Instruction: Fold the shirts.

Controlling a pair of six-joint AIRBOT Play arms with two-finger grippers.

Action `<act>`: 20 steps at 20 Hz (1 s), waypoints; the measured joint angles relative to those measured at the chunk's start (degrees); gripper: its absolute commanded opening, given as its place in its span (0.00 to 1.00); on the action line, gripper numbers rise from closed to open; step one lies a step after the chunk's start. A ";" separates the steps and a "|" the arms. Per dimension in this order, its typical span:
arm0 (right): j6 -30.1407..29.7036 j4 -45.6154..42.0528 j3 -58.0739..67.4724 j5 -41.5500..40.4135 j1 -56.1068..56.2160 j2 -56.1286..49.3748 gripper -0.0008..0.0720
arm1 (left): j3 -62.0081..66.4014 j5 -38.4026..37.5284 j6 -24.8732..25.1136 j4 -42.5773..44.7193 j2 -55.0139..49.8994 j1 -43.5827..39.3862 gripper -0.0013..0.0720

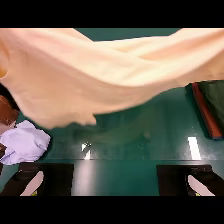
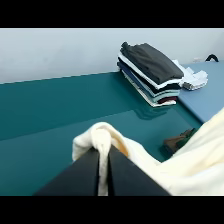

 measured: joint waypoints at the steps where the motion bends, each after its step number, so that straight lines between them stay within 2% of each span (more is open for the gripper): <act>1: 0.09 -0.42 0.79 1.07 0.00 -1.16 0.03 | 0.02 -0.66 -0.37 0.98 -0.15 0.00 0.05; 4: 0.15 -1.09 -0.48 3.63 0.00 -6.27 0.03 | -3.61 -2.51 -1.16 5.07 -2.16 0.00 0.06; 9: 0.11 -1.22 -7.80 5.01 0.28 -21.09 0.03 | -21.40 -2.54 -1.14 8.61 -10.12 0.00 0.06; 12: -0.26 -0.09 -9.68 3.19 0.55 -31.10 0.03 | -30.58 1.88 0.22 9.40 -18.45 0.00 0.06; 16: -0.50 2.93 -10.54 -1.53 0.35 -39.89 0.05 | -34.93 10.32 2.36 9.70 -29.49 0.00 0.06; 17: -0.52 3.45 -10.60 -2.64 0.22 -40.98 0.29 | -35.36 12.28 2.73 9.81 -31.23 0.00 0.25; 18: -0.57 4.35 -10.60 -3.98 -0.04 -41.66 0.54 | -35.67 14.32 3.08 9.84 -32.59 0.00 0.66; 19: -0.70 5.16 -10.47 -4.63 -0.39 -42.25 0.55 | -35.74 15.72 3.19 9.90 -33.57 0.02 0.77; 20: -0.70 6.36 -10.03 -4.92 -1.03 -42.73 0.55 | -35.56 16.24 3.28 9.99 -34.25 0.17 0.75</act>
